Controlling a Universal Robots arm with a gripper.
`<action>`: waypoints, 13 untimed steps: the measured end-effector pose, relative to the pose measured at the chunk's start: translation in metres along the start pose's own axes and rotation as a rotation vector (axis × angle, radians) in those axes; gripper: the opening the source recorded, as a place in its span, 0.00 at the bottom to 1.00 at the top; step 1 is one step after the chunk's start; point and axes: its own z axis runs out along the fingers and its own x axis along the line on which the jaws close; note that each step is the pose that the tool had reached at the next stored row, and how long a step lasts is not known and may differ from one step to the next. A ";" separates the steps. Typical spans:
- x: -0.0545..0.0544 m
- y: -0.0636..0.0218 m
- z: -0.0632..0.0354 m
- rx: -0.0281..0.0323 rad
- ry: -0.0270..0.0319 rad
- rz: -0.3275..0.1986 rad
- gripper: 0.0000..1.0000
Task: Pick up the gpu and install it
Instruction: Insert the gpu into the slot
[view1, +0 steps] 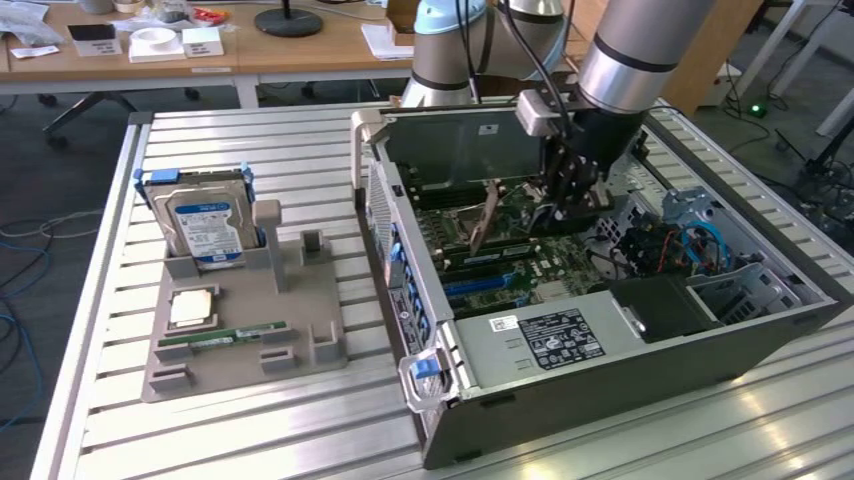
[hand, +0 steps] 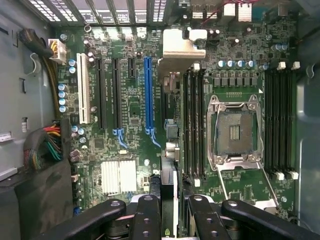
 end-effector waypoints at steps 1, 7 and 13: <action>0.001 0.0005 0.0000 -0.0001 0.0000 0.000 0.26; 0.007 0.0033 0.0018 -0.0001 -0.0004 -0.004 0.26; 0.009 0.0085 0.0089 0.0000 -0.0003 -0.008 0.26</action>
